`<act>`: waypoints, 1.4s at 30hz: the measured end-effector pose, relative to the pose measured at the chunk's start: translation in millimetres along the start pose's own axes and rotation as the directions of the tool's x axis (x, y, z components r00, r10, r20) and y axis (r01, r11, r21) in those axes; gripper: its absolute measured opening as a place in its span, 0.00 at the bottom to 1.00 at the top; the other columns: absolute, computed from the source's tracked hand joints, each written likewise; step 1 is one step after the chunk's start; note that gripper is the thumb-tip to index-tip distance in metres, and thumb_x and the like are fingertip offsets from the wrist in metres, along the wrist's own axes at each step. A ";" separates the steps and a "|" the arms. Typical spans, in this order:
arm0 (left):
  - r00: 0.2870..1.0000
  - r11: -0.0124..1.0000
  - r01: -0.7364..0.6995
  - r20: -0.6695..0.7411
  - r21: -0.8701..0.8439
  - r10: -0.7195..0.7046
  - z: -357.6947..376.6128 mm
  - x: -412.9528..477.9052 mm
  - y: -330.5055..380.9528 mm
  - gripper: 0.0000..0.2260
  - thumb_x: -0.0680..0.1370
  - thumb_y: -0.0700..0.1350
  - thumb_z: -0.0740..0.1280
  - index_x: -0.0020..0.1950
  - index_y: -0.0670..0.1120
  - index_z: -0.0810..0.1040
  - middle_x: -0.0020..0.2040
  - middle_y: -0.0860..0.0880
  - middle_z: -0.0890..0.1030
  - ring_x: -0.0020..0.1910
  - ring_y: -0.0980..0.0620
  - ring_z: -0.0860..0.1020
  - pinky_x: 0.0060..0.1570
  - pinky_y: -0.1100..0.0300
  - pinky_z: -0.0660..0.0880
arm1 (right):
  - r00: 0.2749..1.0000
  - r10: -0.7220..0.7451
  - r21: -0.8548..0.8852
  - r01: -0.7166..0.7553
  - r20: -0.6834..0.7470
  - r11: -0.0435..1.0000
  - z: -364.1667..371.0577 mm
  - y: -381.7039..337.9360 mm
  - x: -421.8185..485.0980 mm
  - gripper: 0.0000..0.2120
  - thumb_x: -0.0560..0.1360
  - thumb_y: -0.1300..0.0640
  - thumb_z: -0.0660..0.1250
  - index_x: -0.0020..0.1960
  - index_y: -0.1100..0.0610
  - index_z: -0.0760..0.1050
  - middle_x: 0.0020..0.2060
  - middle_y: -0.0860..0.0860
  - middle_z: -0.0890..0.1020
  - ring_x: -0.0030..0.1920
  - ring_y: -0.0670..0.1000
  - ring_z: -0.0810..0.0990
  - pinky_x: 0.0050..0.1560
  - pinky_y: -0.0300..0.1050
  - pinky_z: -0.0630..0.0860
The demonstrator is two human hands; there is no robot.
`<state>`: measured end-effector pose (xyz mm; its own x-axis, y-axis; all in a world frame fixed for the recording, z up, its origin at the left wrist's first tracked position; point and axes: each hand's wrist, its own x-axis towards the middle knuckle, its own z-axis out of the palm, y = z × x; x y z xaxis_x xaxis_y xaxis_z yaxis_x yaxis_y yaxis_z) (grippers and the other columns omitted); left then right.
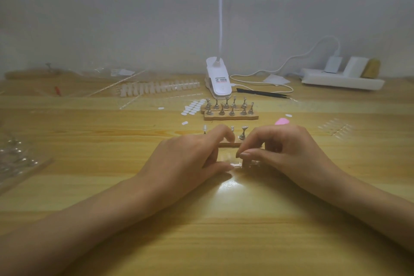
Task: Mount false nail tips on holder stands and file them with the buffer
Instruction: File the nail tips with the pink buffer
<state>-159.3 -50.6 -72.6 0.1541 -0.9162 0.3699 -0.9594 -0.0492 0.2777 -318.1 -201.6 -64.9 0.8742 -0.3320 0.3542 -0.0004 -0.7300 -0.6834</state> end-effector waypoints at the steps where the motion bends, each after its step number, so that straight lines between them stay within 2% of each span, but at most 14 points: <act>1: 0.999 0.999 -0.027 -0.038 -0.021 0.026 -1.1 0.3 1.4 0.17 0.73 0.66 0.59 0.57 0.62 0.63 0.40 0.60 0.76 0.29 0.65 0.69 0.35 0.57 0.75 | 1.000 0.017 0.042 -0.017 0.008 0.999 0.5 -1.4 -0.1 0.02 0.73 0.56 0.74 0.42 0.53 0.85 0.33 0.44 0.85 0.28 0.45 0.77 0.33 0.37 0.74; 3: 0.986 0.992 -0.108 -0.135 -0.057 0.100 -3.2 0.9 6.1 0.15 0.75 0.65 0.61 0.55 0.58 0.65 0.43 0.62 0.76 0.29 0.65 0.69 0.31 0.60 0.74 | 0.997 0.058 0.155 -0.064 0.046 0.986 2.4 -6.3 -0.3 0.04 0.74 0.56 0.73 0.42 0.54 0.85 0.33 0.48 0.86 0.34 0.55 0.83 0.42 0.49 0.80; 5: 0.962 0.979 -0.187 -0.218 -0.083 0.165 -4.1 0.7 11.4 0.13 0.76 0.63 0.61 0.51 0.56 0.68 0.45 0.62 0.75 0.29 0.60 0.72 0.28 0.59 0.74 | 0.993 0.082 0.264 -0.102 0.084 0.959 4.7 -11.2 -1.3 0.09 0.76 0.60 0.71 0.39 0.51 0.85 0.34 0.50 0.86 0.39 0.49 0.85 0.46 0.39 0.78; 7: 0.951 0.967 -0.225 -0.245 -0.122 0.190 -4.8 0.7 13.7 0.11 0.76 0.61 0.63 0.49 0.54 0.69 0.46 0.60 0.75 0.29 0.54 0.73 0.29 0.54 0.76 | 0.986 0.117 0.309 -0.148 0.118 0.940 6.4 -15.9 -3.0 0.11 0.76 0.57 0.70 0.36 0.50 0.84 0.34 0.49 0.86 0.38 0.42 0.82 0.44 0.30 0.74; 10: 0.943 0.962 -0.249 -0.254 -0.112 0.214 -6.3 2.7 10.6 0.06 0.78 0.54 0.65 0.49 0.53 0.72 0.45 0.61 0.73 0.32 0.57 0.71 0.30 0.52 0.76 | 0.948 0.264 0.365 -0.312 0.177 0.877 6.0 -18.8 -3.7 0.15 0.72 0.42 0.69 0.35 0.52 0.82 0.27 0.46 0.78 0.28 0.43 0.73 0.31 0.33 0.69; 13: 0.924 0.970 -0.234 -0.325 -0.064 0.202 -10.3 5.6 2.4 0.05 0.78 0.48 0.69 0.47 0.48 0.80 0.43 0.57 0.77 0.32 0.54 0.74 0.28 0.51 0.75 | 0.848 0.359 0.524 -0.524 0.389 0.671 -0.4 -19.3 0.4 0.21 0.73 0.39 0.70 0.47 0.59 0.82 0.28 0.49 0.67 0.24 0.44 0.58 0.23 0.35 0.55; 17: 0.868 0.962 -0.257 -0.417 0.090 0.270 -16.2 8.7 -9.6 0.06 0.78 0.48 0.70 0.44 0.47 0.83 0.43 0.53 0.83 0.29 0.47 0.77 0.25 0.52 0.75 | 0.842 0.238 0.699 -0.535 0.484 0.475 -6.1 -19.0 5.3 0.20 0.77 0.48 0.66 0.64 0.57 0.80 0.35 0.47 0.77 0.23 0.41 0.64 0.20 0.30 0.56; 21: 0.890 0.980 -0.175 -0.441 -0.098 0.115 -18.4 10.7 -10.8 0.04 0.76 0.46 0.73 0.43 0.47 0.81 0.42 0.55 0.82 0.29 0.54 0.76 0.30 0.60 0.72 | 0.941 0.194 0.632 -0.332 0.279 0.701 -19.7 -13.5 11.3 0.17 0.75 0.52 0.66 0.63 0.51 0.81 0.33 0.48 0.79 0.23 0.42 0.63 0.21 0.30 0.61; 23: 0.923 0.925 -0.108 -0.382 -0.365 -0.042 -16.4 12.0 -7.7 0.03 0.75 0.43 0.74 0.44 0.46 0.81 0.42 0.55 0.82 0.30 0.55 0.78 0.31 0.65 0.71 | 0.993 0.118 0.244 -0.108 -0.028 0.964 -35.8 -3.4 16.6 0.10 0.75 0.54 0.70 0.55 0.48 0.84 0.35 0.46 0.81 0.26 0.49 0.68 0.27 0.31 0.67; 26: 0.960 0.684 -0.033 -0.214 -0.729 -0.181 -13.1 12.5 -1.3 0.04 0.74 0.43 0.73 0.48 0.46 0.81 0.44 0.51 0.84 0.28 0.55 0.77 0.29 0.70 0.71 | 0.982 0.014 -0.322 -0.076 -0.189 0.944 -62.3 24.4 23.4 0.09 0.75 0.59 0.73 0.48 0.45 0.84 0.43 0.42 0.81 0.36 0.48 0.74 0.38 0.29 0.68; 31: 0.976 0.554 0.017 -0.107 -0.832 -0.192 -11.1 11.3 0.7 0.04 0.74 0.49 0.71 0.48 0.52 0.82 0.47 0.51 0.86 0.28 0.55 0.78 0.24 0.70 0.64 | 0.972 0.236 -0.326 -0.221 0.006 0.919 -71.8 60.6 20.4 0.07 0.69 0.47 0.75 0.47 0.42 0.82 0.51 0.41 0.79 0.50 0.41 0.77 0.47 0.32 0.69; 35: 0.965 0.498 0.099 -0.039 -0.861 -0.258 -9.4 10.0 -1.0 0.05 0.76 0.49 0.70 0.45 0.50 0.77 0.50 0.50 0.86 0.26 0.51 0.80 0.21 0.65 0.58 | 0.980 0.191 -0.138 -0.198 -0.062 0.970 -67.3 56.5 20.6 0.06 0.70 0.47 0.75 0.43 0.47 0.81 0.45 0.44 0.84 0.41 0.43 0.80 0.39 0.29 0.73; 38: 0.972 0.454 0.118 0.010 -0.883 -0.234 -8.5 9.9 0.0 0.06 0.79 0.49 0.66 0.47 0.49 0.72 0.53 0.50 0.86 0.27 0.50 0.81 0.20 0.63 0.57 | 0.992 0.107 0.085 -0.113 0.071 0.990 -62.6 29.3 20.1 0.09 0.71 0.46 0.75 0.46 0.49 0.82 0.45 0.48 0.86 0.45 0.46 0.83 0.39 0.39 0.79; 42: 0.986 0.520 0.052 -0.039 -0.852 -0.163 -2.6 10.6 4.9 0.05 0.78 0.47 0.69 0.46 0.47 0.76 0.52 0.53 0.84 0.30 0.56 0.74 0.27 0.70 0.64 | 0.968 0.051 0.302 -0.127 0.245 0.945 -33.8 3.7 14.2 0.08 0.72 0.54 0.77 0.51 0.52 0.84 0.47 0.52 0.86 0.47 0.47 0.85 0.37 0.37 0.78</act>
<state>-161.7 -59.5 -65.1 0.3175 -0.8796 0.3543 -0.2898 0.2657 0.9195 -322.0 -229.2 -40.8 0.9654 -0.2123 0.1512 0.0356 -0.4673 -0.8834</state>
